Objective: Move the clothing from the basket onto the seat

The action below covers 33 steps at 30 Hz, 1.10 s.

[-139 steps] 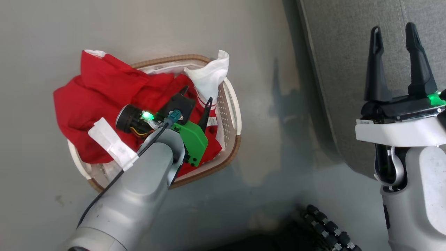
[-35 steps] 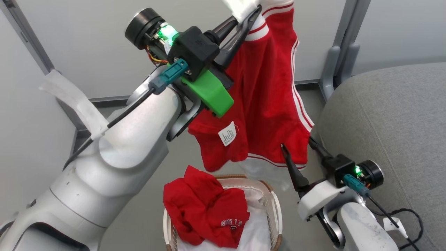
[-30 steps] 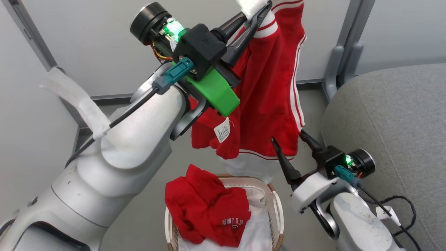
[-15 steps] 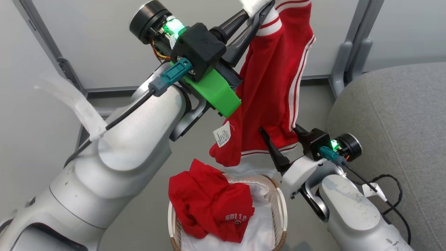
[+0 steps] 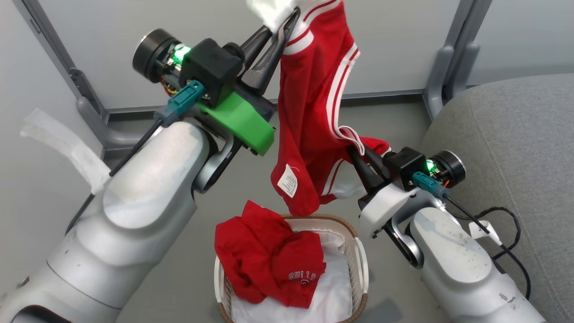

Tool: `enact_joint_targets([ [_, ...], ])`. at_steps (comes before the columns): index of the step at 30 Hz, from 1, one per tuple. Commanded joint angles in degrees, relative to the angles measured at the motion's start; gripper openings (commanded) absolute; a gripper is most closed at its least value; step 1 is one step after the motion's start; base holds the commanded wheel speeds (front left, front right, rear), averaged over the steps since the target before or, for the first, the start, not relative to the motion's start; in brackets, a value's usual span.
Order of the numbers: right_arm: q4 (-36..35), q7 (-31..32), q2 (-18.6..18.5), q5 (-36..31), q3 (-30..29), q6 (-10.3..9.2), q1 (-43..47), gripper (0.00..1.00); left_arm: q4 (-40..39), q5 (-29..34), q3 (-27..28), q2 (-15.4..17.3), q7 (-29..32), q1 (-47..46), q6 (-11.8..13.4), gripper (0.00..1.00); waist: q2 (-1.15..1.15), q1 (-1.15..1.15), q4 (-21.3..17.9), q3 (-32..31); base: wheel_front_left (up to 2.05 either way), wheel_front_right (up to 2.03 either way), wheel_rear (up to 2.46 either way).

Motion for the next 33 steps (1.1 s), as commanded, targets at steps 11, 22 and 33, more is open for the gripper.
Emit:
enact_joint_targets([
  [11,-7.53,-0.13,-1.91,-1.95,-4.64,-0.03,-0.50,0.00,5.10,-5.49,3.52,0.81,-3.38,12.11,3.08,1.00,0.00,0.00,-2.10,0.56,0.00,0.00,0.00],
  [22,-10.31,-0.14,-4.07,-4.28,-8.78,-0.03,0.64,0.00,6.26,-5.40,4.67,-1.36,-4.71,23.23,3.28,1.00,0.00,0.00,-3.76,0.78,0.00,0.00,0.00],
  [33,-11.55,-0.13,-5.38,-5.60,-11.54,-0.03,2.34,0.00,5.11,-1.77,6.80,-4.02,-4.72,30.89,2.43,1.00,0.00,0.00,-6.32,2.10,0.00,0.00,0.00],
])
